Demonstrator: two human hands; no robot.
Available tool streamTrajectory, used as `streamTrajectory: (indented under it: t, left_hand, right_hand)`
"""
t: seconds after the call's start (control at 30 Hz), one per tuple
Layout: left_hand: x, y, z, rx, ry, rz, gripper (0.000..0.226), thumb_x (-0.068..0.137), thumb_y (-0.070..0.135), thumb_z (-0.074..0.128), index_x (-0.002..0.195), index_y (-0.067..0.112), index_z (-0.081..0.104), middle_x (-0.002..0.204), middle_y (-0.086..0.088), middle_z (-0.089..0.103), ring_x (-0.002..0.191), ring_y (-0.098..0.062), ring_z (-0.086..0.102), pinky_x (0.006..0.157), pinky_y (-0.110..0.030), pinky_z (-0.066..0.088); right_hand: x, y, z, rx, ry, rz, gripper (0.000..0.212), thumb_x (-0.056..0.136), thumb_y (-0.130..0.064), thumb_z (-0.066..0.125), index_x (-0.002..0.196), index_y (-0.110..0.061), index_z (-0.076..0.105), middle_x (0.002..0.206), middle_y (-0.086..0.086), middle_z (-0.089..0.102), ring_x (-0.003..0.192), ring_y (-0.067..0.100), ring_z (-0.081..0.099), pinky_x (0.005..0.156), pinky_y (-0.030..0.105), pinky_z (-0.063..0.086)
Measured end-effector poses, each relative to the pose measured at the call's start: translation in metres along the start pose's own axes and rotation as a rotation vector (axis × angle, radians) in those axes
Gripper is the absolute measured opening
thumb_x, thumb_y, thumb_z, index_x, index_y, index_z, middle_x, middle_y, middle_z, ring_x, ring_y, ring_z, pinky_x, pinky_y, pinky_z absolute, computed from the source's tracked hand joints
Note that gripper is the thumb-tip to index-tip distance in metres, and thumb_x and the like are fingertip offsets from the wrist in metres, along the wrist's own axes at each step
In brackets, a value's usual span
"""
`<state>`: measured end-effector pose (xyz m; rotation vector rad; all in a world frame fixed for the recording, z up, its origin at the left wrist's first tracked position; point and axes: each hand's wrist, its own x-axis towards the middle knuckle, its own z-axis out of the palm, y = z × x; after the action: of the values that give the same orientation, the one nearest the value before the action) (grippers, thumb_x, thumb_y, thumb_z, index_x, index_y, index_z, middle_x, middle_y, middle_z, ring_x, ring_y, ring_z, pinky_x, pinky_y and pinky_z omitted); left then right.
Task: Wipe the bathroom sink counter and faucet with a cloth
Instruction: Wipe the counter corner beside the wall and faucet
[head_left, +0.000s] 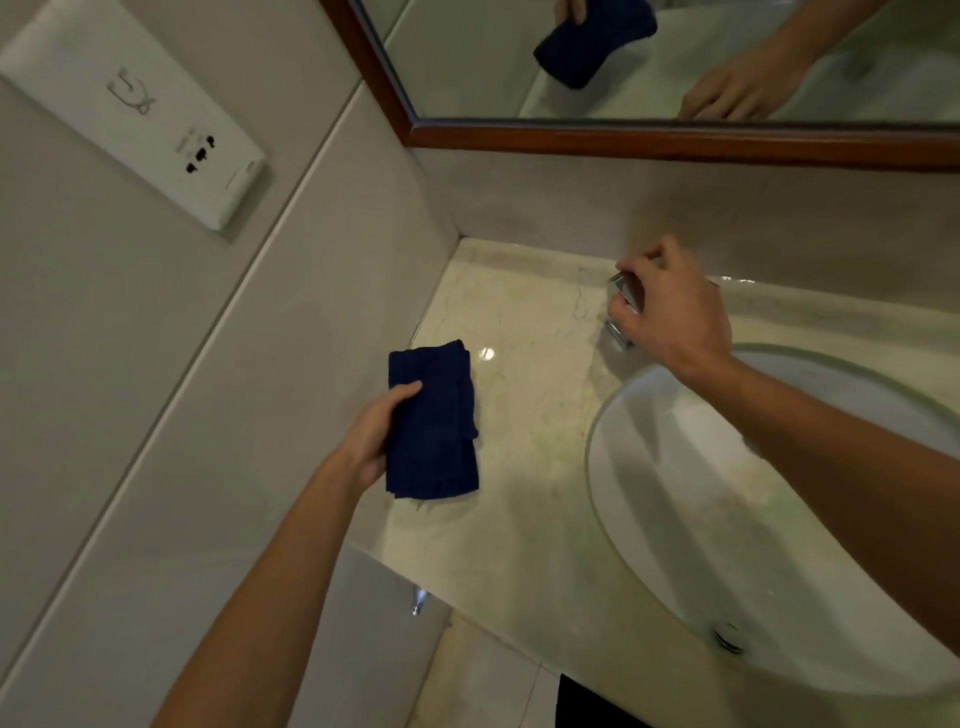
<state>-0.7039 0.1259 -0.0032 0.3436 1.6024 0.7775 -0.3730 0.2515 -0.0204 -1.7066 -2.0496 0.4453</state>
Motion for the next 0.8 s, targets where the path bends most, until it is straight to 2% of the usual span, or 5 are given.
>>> streamTrajectory:
  t: [0.1, 0.2, 0.33, 0.57, 0.8]
  left_hand:
    - [0.022, 0.035, 0.026, 0.210, 0.054, 0.215, 0.040, 0.091, 0.032, 0.076, 0.124, 0.012, 0.066, 0.114, -0.008, 0.076, 0.100, -0.025, 0.075, 0.078, -0.037, 0.061]
    - [0.050, 0.087, 0.045, 0.610, 0.216, 0.713, 0.033, 0.090, 0.033, 0.077, 0.116, 0.016, 0.064, 0.100, 0.007, 0.073, 0.084, -0.007, 0.071, 0.068, -0.021, 0.056]
    - [0.113, 0.133, 0.064, 1.091, 0.395, 1.195, 0.031, 0.085, 0.022, 0.078, 0.107, 0.015, 0.059, 0.102, -0.001, 0.065, 0.089, -0.020, 0.062, 0.067, -0.036, 0.050]
    - [0.226, 0.091, 0.083, 1.254, 0.134, 0.907, 0.056, 0.078, 0.027, 0.078, 0.130, 0.012, 0.063, 0.124, -0.013, 0.056, 0.113, -0.034, 0.052, 0.097, -0.049, 0.047]
    - [0.233, 0.093, 0.079, 1.406, 0.180, 1.034, 0.063, 0.075, 0.031, 0.061, 0.134, 0.009, 0.060, 0.127, -0.017, 0.056, 0.117, -0.039, 0.053, 0.104, -0.054, 0.043]
  right_hand:
    - [0.001, -0.002, -0.001, 0.000, -0.009, 0.020, 0.040, 0.094, -0.035, 0.066, 0.129, -0.016, 0.065, 0.126, 0.007, 0.051, 0.111, 0.025, 0.056, 0.088, 0.043, 0.055]
    - [0.001, -0.001, 0.000, 0.011, -0.004, 0.033, 0.040, 0.094, -0.035, 0.066, 0.130, -0.017, 0.065, 0.125, 0.005, 0.051, 0.111, 0.023, 0.057, 0.086, 0.041, 0.055]
    - [0.003, 0.003, 0.005, -0.004, -0.013, 0.052, 0.044, 0.093, -0.040, 0.066, 0.132, -0.020, 0.063, 0.125, 0.001, 0.051, 0.110, 0.021, 0.056, 0.086, 0.041, 0.056]
    - [0.005, 0.009, 0.014, 0.003, 0.011, 0.038, 0.045, 0.092, -0.039, 0.070, 0.131, -0.018, 0.065, 0.124, 0.001, 0.054, 0.107, 0.020, 0.057, 0.083, 0.041, 0.057]
    - [0.003, 0.014, 0.019, 0.006, 0.069, -0.002, 0.041, 0.089, -0.036, 0.072, 0.125, -0.017, 0.068, 0.122, 0.002, 0.057, 0.105, 0.019, 0.058, 0.073, 0.040, 0.060]
